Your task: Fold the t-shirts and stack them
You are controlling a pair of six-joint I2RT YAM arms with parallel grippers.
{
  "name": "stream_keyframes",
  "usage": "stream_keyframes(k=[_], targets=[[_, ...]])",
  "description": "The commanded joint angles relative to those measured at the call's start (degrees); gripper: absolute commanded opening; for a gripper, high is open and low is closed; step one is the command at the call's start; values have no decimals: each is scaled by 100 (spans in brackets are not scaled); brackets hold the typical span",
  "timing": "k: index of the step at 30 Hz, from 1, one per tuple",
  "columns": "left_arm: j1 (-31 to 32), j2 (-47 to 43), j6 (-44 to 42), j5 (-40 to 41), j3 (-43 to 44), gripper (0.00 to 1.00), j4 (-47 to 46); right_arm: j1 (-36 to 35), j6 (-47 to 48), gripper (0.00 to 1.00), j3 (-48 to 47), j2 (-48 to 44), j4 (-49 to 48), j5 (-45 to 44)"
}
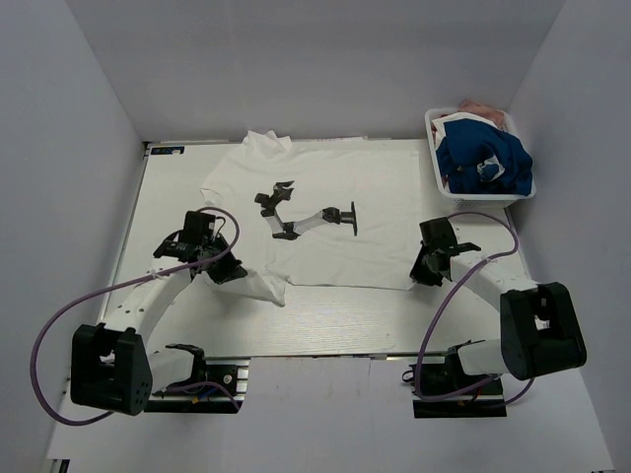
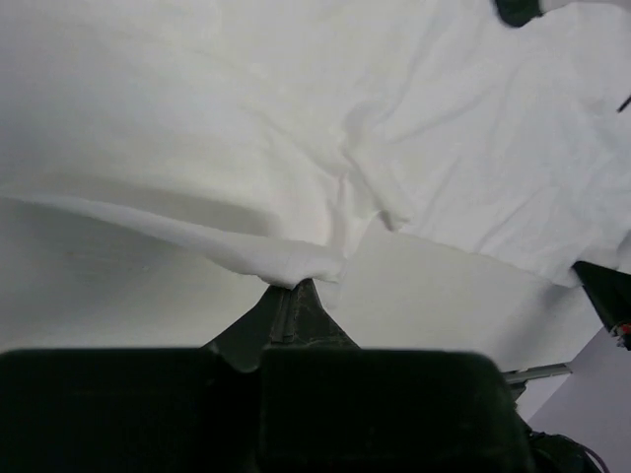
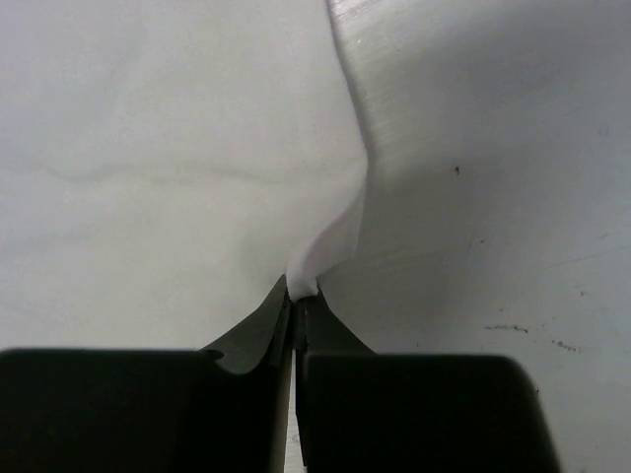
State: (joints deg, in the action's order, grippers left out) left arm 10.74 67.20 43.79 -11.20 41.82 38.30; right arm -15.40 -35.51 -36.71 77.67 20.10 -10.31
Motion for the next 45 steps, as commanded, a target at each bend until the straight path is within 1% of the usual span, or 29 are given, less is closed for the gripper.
stream_keyframes(k=[1, 4, 6, 8, 9, 11, 12, 13, 16, 19, 20, 23, 24, 28, 29, 34, 35, 36, 39, 40, 41, 42, 43, 44, 45], targets=[[16, 47, -143, 91, 396, 0, -315, 2, 8, 0, -257, -181, 301, -50], [16, 136, -195, 162, 712, 0, -508, 11, 96, 0, -398, -340, 425, -86], [-37, 380, -248, 162, 1010, 0, -648, 19, 228, 0, -626, -323, 434, -7], [-90, 565, -362, 223, 1266, 0, -710, 28, 316, 0, -1029, -113, 564, 29], [-90, 662, -362, 380, 1397, 0, -710, 19, 342, 0, -1231, 45, 618, 37], [-90, 987, -494, 435, 1802, 0, -885, 37, 387, 0, -1443, 160, 705, -15], [-90, 1119, -564, 565, 2055, 0, -938, 72, 387, 0, -1758, 361, 741, -24], [-90, 1250, -669, 619, 2206, 0, -991, 89, 387, 0, -1874, 433, 750, -76], [-90, 1900, -1100, 671, 2908, 0, -1062, 151, 377, 0, -2384, 749, 768, -120], [-90, 2586, -1573, 672, 3594, 0, -1360, 204, 360, 0, -2884, 1109, 873, -331], [-90, 2770, -1715, 550, 3779, 0, -1430, 247, 378, 0, -3068, 1223, 917, -462], [-90, 3500, -1988, 846, 4814, 0, -1282, 327, 439, 0, -3430, 1514, 899, -490], [-142, 3658, -2041, 943, 4983, 0, -1212, 362, 448, 0, -3518, 1645, 899, -499], [-143, 4204, -2497, 1173, 5423, 0, -1518, 494, 518, 0, -4105, 2199, 978, -560], [-143, 4370, -2498, 1321, 5537, 0, -1693, 537, 536, 0, -4194, 2287, 1013, -560], [-257, 4942, -2621, 1577, 6047, 0, -1826, 643, 589, 0, -4845, 3051, 1285, -569], [-318, 5030, -2621, 1577, 6118, 0, -1896, 635, 580, 0, -5028, 3174, 1304, -691], [-318, 5196, -2673, 1516, 6179, 0, -2219, 643, 528, 0, -5109, 3297, 1304, -675], [-423, 5505, -2744, 1279, 6399, 0, -2379, 670, 536, 0, -5215, 3456, 1304, -674], [-424, 5610, -2823, 904, 6495, 0, -2676, 687, 545, 10, -5302, 3500, 1339, -648], [-424, 5855, -3015, 683, 6592, 0, -2775, 670, 580, 15, -5329, 3614, 1339, -639], [-476, 6005, -3017, 594, 6750, 0, -2689, 687, 667, 23, -5347, 3632, 1313, -605], [-477, 6181, -3017, 593, 7230, 18, -2531, 687, 694, 45, -5425, 3693, 1356, -535], [-477, 6557, -2956, 593, 7522, 45, -2312, 670, 729, 55, -5461, 3746, 1365, -517], [-477, 6726, -2877, 967, 8064, 57, -2066, 652, 842, 62, -5531, 3738, 1374, -429]])
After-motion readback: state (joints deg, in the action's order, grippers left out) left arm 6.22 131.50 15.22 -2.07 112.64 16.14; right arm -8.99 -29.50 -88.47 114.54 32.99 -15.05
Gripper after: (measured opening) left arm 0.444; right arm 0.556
